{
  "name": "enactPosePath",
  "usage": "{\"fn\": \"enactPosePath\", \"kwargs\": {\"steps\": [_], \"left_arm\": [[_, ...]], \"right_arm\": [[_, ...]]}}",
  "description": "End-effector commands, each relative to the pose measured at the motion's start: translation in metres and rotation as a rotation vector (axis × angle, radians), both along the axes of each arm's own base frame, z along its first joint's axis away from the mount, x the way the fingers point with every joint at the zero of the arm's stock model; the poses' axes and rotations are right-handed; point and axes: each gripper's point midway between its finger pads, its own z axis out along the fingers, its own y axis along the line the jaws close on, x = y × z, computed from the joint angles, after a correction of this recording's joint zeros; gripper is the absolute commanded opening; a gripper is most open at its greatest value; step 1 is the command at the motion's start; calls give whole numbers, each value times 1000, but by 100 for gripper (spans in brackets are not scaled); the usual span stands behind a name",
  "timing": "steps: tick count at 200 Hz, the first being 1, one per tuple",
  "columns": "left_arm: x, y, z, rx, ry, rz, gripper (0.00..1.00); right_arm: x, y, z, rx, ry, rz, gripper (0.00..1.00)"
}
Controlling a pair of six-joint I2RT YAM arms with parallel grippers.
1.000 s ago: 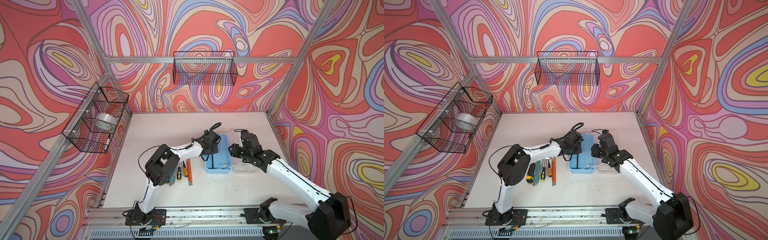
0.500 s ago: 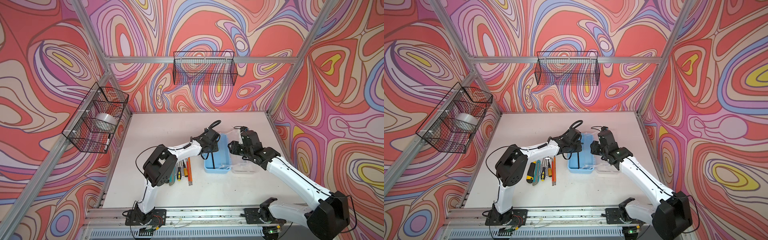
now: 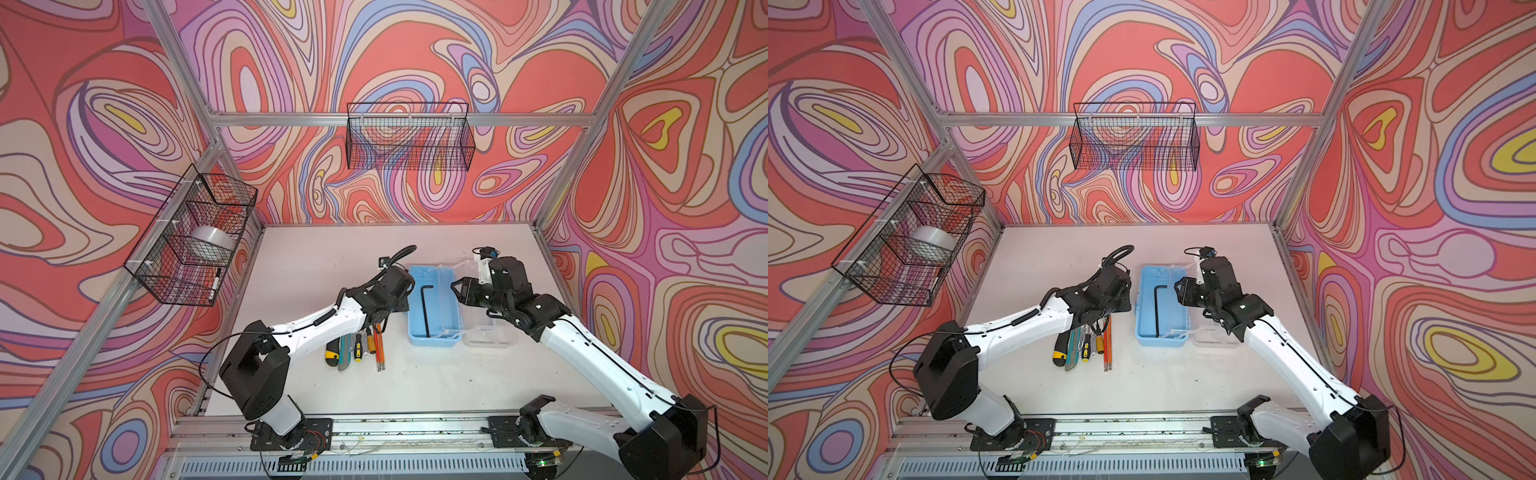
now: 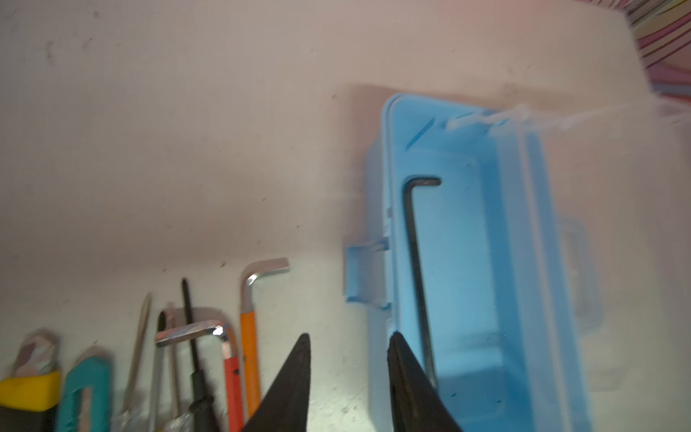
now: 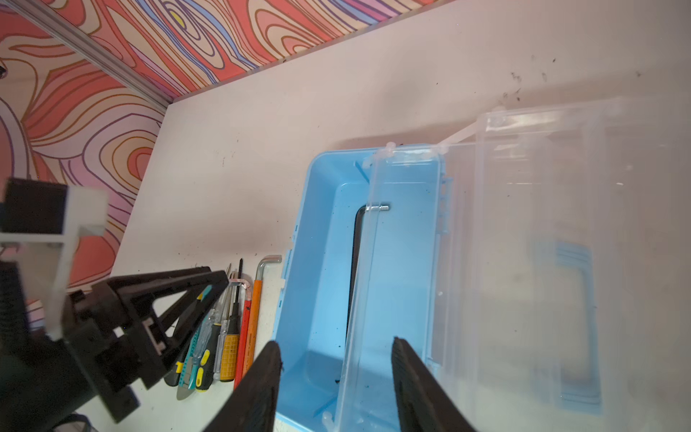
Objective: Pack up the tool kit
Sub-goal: 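Open the left gripper to release the hex key and raise it, then move the left gripper to the orange-handled hex key and grasp it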
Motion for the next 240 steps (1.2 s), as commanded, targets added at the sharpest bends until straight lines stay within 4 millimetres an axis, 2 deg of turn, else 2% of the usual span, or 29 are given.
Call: {"fn": "enactPosePath", "kwargs": {"steps": [1, 34, 110, 166, 240], "left_arm": [[-20, 32, -19, 82, 48, 74, 32], [-29, 42, -39, 104, 80, 96, 27], [-36, 34, -73, 82, 151, 88, 21], [-40, 19, -90, 66, 191, 64, 20], [-42, 24, -99, 89, 203, 81, 20]], "right_arm": [[-2, 18, -5, 14, 29, 48, 45], [0, 25, -17, 8, 56, 51, 38], [3, 24, -29, -4, 79, 30, 37], [5, 24, -34, -13, 87, 24, 37], [6, 23, -42, -25, 94, 24, 37]]}}
